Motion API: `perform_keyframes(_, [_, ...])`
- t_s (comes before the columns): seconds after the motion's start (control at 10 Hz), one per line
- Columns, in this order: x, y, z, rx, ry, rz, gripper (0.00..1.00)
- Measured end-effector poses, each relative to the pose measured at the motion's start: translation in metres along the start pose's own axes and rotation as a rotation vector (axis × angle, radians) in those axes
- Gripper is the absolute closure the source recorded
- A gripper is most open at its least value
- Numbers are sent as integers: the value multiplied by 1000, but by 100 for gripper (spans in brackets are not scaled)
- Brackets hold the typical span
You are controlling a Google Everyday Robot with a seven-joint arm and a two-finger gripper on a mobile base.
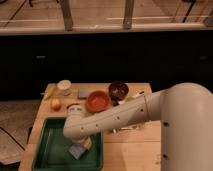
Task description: Wipe tray with sponge
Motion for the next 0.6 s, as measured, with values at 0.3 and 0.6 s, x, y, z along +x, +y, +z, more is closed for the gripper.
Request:
perform_keyframes(0.3, [29,-29,-2,23,20,-13,100])
perform_keyframes(0.6, [22,-58,2,30,8,-78,100])
